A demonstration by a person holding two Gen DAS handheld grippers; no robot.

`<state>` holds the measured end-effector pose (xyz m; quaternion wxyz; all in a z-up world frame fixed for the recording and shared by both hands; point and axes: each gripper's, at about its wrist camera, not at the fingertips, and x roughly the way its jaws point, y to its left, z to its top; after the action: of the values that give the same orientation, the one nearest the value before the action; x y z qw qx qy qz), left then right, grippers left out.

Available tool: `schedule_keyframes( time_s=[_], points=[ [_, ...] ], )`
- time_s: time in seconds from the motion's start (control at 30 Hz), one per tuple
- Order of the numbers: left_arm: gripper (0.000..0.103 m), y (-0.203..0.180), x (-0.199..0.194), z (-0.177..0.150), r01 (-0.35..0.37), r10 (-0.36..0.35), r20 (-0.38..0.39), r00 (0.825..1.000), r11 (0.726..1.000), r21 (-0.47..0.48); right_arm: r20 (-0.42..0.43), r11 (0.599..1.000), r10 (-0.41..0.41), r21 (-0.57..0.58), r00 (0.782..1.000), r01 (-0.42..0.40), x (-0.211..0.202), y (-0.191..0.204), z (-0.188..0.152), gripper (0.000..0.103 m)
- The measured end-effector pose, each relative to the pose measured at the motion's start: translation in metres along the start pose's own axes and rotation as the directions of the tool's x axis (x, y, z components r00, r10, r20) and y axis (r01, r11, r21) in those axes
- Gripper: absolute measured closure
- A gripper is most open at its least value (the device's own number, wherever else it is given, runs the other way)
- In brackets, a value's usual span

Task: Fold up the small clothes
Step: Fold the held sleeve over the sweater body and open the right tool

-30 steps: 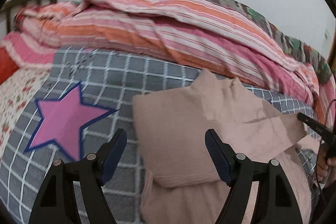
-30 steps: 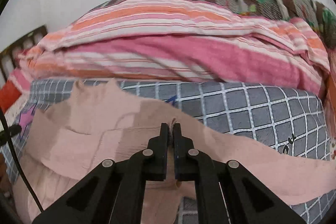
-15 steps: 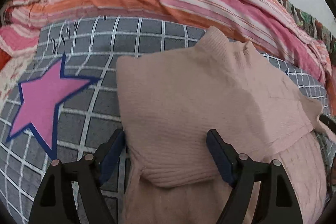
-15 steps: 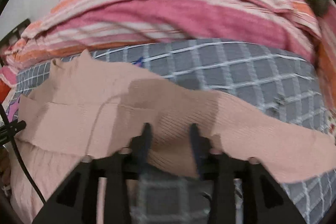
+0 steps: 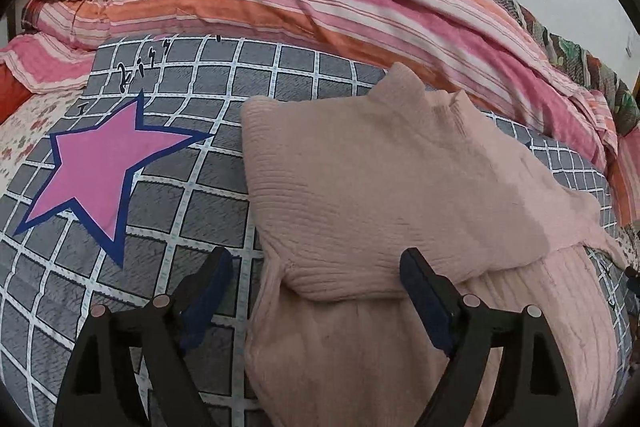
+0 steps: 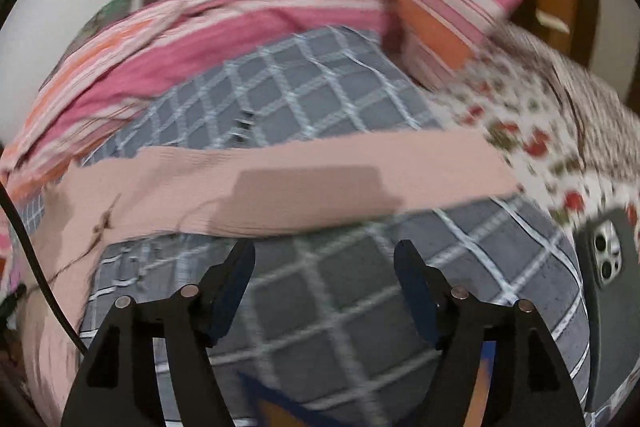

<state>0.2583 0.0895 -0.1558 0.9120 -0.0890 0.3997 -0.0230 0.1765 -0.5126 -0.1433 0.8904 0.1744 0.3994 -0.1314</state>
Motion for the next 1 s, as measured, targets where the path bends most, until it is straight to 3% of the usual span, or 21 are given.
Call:
schedule_keyframes(
  time_s=[0.1,0.23,0.53,0.63,0.67,0.7,0.83,1.0],
  points=[
    [0.017,-0.004,0.002,-0.001,-0.023,0.023,-0.001,1.0,1.0,0.018,0.013,0.997,0.048,0.058,0.999,-0.049,0.004,-0.016,0.004,0.032],
    [0.016,-0.004,0.004,-0.001,-0.017,0.017,-0.007,1.0,1.0,0.025,0.011,0.991,0.051,0.127,0.999,-0.052,0.013,-0.028,0.016,0.032],
    [0.014,0.0,0.008,0.001,0.024,-0.024,-0.013,1.0,1.0,0.013,0.002,0.98,-0.003,0.197,1.0,0.002,0.028,-0.043,0.041,0.053],
    [0.014,0.001,0.007,0.001,0.033,-0.033,-0.011,0.999,0.999,0.009,0.006,0.983,-0.069,0.171,0.998,0.067,0.033,-0.04,0.048,0.072],
    [0.014,0.001,0.007,0.001,0.036,-0.036,-0.01,0.999,0.999,0.007,0.009,0.985,-0.076,0.155,0.997,0.074,0.035,-0.039,0.051,0.089],
    [0.014,0.001,0.007,0.001,0.038,-0.038,-0.009,0.999,0.999,0.005,0.016,0.987,-0.078,0.141,0.997,0.075,0.035,-0.037,0.052,0.094],
    [0.014,0.003,0.005,0.001,0.047,-0.047,-0.003,0.999,0.999,-0.005,0.121,0.99,-0.125,0.079,0.985,0.116,0.012,-0.019,0.055,0.097],
    [0.014,0.01,-0.007,0.003,0.041,-0.04,0.02,0.999,0.998,-0.049,0.25,0.994,-0.108,-0.005,0.962,0.113,-0.035,0.028,0.067,0.097]
  ],
)
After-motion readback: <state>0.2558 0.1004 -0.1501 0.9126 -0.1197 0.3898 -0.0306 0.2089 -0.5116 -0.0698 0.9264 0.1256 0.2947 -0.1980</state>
